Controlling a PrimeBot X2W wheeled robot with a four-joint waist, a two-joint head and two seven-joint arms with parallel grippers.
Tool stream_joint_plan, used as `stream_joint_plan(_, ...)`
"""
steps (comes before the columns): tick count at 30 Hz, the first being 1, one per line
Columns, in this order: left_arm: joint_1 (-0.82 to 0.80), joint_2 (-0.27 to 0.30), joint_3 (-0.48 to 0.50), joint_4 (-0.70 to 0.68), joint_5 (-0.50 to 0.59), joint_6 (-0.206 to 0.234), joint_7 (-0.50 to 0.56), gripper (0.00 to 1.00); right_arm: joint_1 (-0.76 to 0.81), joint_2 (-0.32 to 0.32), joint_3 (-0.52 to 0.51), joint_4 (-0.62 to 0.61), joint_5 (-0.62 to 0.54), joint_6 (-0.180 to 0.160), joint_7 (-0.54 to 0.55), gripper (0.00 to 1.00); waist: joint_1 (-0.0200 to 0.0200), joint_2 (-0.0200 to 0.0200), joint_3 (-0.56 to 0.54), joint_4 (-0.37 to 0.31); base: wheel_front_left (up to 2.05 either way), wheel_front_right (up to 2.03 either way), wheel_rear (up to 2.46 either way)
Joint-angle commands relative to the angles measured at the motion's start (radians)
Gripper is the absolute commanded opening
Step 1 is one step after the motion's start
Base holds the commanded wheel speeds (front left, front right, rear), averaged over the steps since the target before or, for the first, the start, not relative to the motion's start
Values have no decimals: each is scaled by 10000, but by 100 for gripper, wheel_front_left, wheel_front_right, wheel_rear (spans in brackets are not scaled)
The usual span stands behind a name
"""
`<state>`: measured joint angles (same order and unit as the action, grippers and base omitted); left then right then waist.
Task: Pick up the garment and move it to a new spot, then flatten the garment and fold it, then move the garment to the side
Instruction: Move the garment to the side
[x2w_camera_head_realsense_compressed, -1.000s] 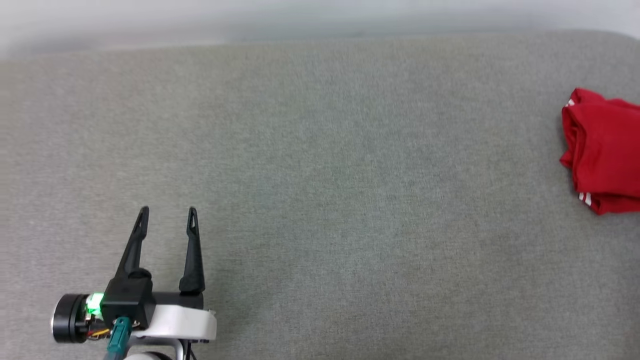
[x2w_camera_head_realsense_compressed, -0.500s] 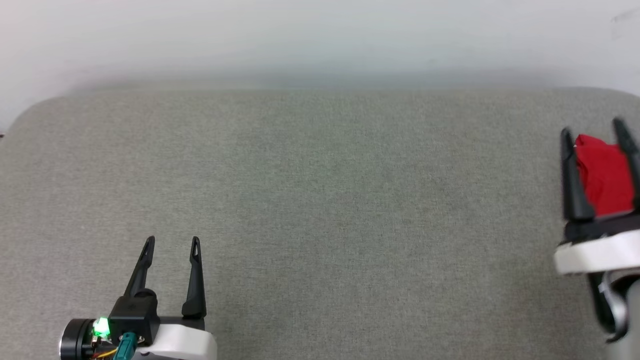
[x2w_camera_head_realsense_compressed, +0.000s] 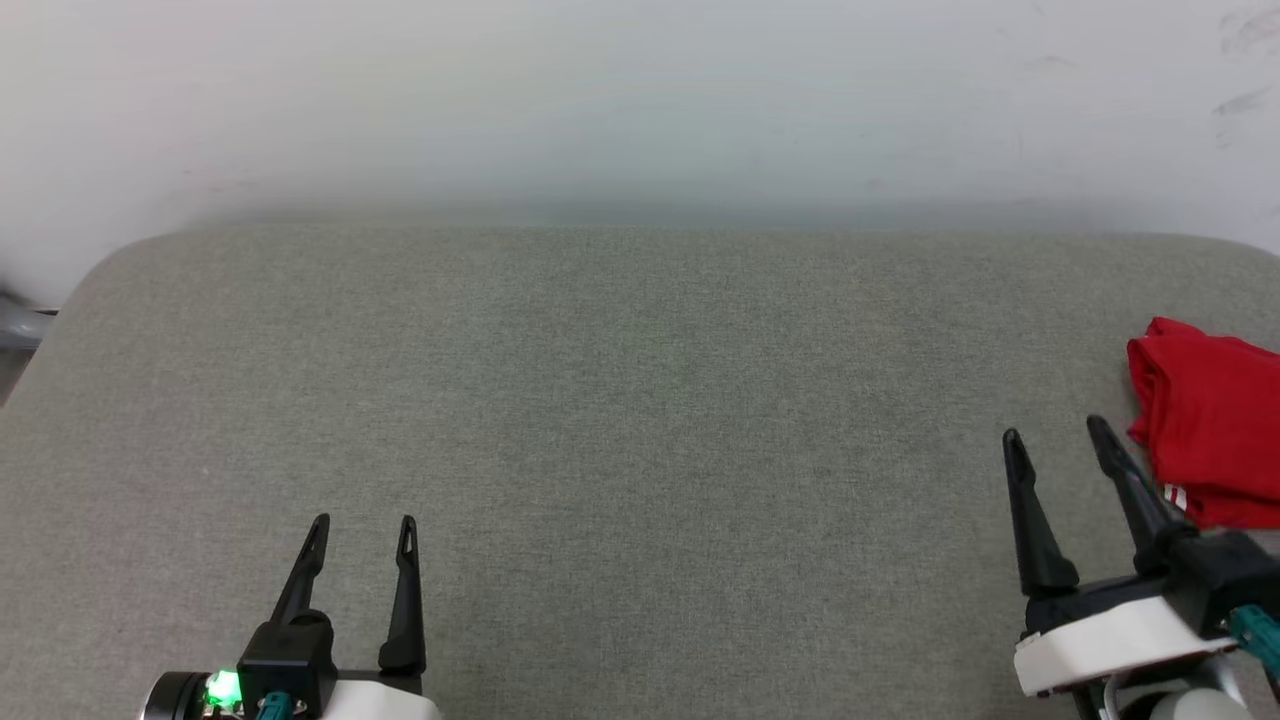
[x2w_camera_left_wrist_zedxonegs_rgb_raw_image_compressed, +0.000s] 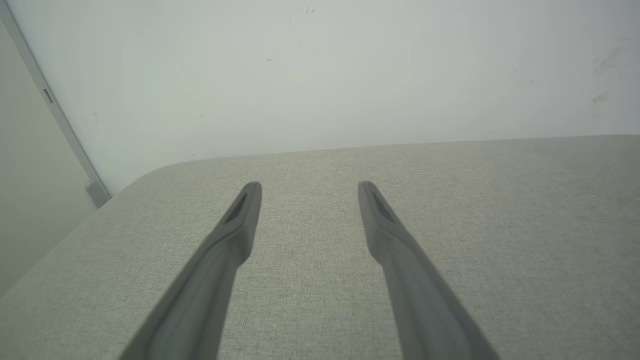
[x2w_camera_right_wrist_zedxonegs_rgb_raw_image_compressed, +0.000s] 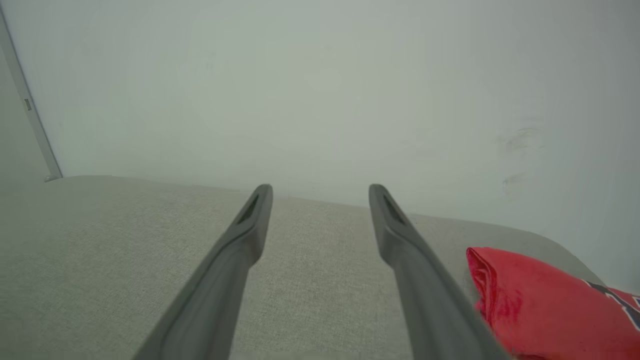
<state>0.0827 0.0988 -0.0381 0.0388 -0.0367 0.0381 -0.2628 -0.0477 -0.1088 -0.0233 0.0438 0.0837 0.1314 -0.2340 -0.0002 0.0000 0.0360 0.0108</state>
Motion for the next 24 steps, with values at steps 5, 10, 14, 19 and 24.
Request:
stream_joint_plan(5,168,-58,-102,51,70,-64,-27,100,757,328,-102,-17,48,-16,-146,100,2,0,-181,101,0,0,0)
stream_joint_plan(10,311,-117,-196,32,54,-78,-27,100,1268,484,-94,-230,-17,-16,-243,100,2,0,-297,140,0,0,0)
stream_joint_plan(14,339,-139,-225,20,14,-105,-27,100,1546,563,-163,-412,24,-16,-253,100,2,0,-355,186,0,0,0)
stream_joint_plan(19,343,-162,-206,-20,-19,-163,-27,100,1782,601,-246,-583,61,-16,-270,100,2,0,-405,227,0,0,0)
stream_joint_plan(24,375,-197,-174,-24,-59,-177,-27,100,1913,608,-258,-592,262,-14,-282,100,2,0,-459,238,0,0,0)
